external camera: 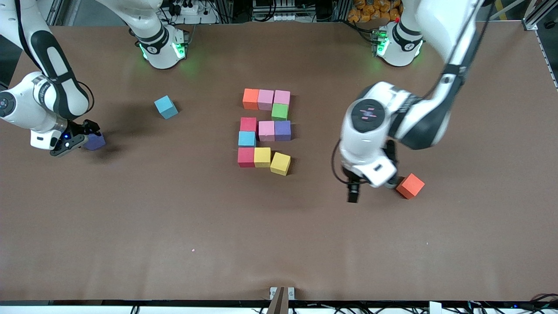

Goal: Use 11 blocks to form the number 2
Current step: 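Release yellow and lift away while the right gripper holds purple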

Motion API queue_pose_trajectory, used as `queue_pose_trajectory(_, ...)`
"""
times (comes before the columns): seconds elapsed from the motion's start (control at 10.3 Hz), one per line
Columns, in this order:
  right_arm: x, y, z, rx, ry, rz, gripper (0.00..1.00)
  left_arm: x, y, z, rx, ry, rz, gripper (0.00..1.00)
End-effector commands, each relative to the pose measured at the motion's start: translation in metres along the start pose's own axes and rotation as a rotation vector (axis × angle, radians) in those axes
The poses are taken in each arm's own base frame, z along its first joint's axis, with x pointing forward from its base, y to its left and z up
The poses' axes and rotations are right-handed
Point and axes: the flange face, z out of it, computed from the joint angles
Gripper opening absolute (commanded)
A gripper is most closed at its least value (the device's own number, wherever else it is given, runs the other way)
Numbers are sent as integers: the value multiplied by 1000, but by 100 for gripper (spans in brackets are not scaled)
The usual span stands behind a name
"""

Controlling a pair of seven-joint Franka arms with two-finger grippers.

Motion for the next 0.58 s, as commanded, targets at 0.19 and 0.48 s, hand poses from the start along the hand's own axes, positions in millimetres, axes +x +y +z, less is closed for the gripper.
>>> queue_pose_trajectory(0.19, 3, 0, -15, -12, 21, 4, 45, 67, -34, -40, 118, -45, 193, 100)
queue_pose_trajectory(0.48, 34, -23, -54, 0, 41, 21, 45, 83, -82, -54, 151, -62, 362, 100)
